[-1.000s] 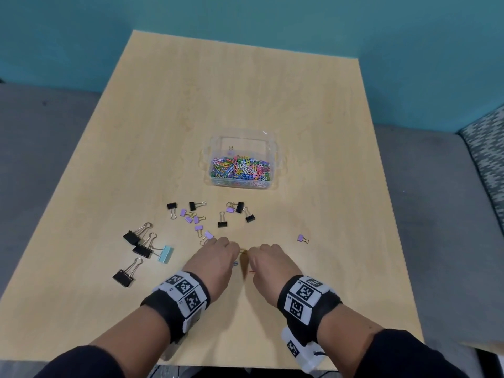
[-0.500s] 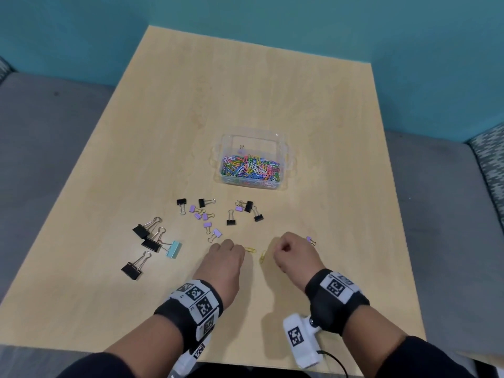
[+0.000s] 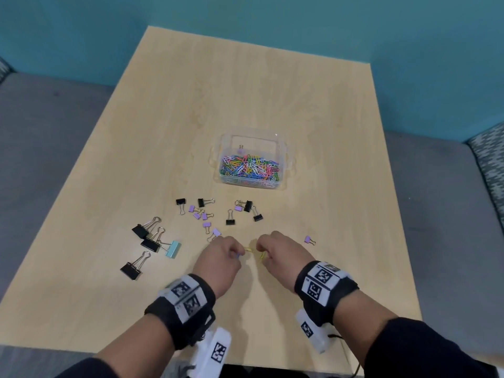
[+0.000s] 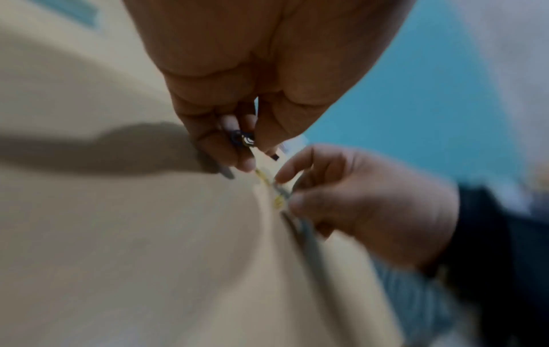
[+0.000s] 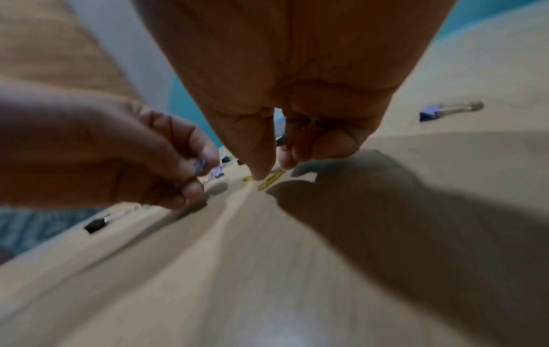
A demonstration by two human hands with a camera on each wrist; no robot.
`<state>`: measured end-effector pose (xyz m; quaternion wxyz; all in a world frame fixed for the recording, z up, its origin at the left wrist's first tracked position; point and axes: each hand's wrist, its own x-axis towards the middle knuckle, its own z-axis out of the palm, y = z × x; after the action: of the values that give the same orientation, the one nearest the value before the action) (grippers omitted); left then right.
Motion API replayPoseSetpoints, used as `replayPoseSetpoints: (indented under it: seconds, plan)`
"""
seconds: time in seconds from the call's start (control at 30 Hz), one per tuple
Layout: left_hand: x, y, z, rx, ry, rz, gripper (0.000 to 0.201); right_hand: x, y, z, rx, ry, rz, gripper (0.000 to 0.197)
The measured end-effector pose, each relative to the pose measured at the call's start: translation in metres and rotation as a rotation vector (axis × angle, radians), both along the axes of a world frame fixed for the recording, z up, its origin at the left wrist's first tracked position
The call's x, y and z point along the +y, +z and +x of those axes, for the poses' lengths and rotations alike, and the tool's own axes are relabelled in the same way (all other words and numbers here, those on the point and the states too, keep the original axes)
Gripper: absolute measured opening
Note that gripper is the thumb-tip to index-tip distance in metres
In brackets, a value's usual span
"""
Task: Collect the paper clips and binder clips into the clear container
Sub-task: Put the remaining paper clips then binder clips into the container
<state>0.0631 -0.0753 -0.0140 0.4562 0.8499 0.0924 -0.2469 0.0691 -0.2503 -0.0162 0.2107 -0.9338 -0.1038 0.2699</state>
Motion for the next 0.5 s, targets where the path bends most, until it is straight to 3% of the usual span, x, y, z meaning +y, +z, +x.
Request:
replayPoseSetpoints:
  seconds: [0.1, 0.2, 0.33, 0.4, 0.5]
  plan:
    - [-0.002, 0.007, 0.010, 0.237, 0.336, -0.391, 0.020, 0.001, 0.002, 0.004, 0.004, 0.048, -0.062, 0.012]
    - [-0.007, 0.009, 0.016, 0.276, 0.356, -0.459, 0.021, 0.001, 0.005, 0.004, 0.030, 0.023, -0.074, 0.015]
    - [-0.013, 0.001, 0.024, 0.170, 0.186, -0.232, 0.013, 0.004, 0.003, -0.002, 0.019, 0.028, -0.058, 0.020]
    - [-0.014, -0.001, 0.027, 0.044, -0.031, -0.014, 0.006, 0.002, -0.002, -0.007, 0.017, 0.023, -0.045, 0.024]
    - [-0.017, -0.003, 0.027, -0.105, -0.415, 0.356, 0.012, 0.001, -0.009, -0.013, 0.016, 0.003, -0.022, 0.027]
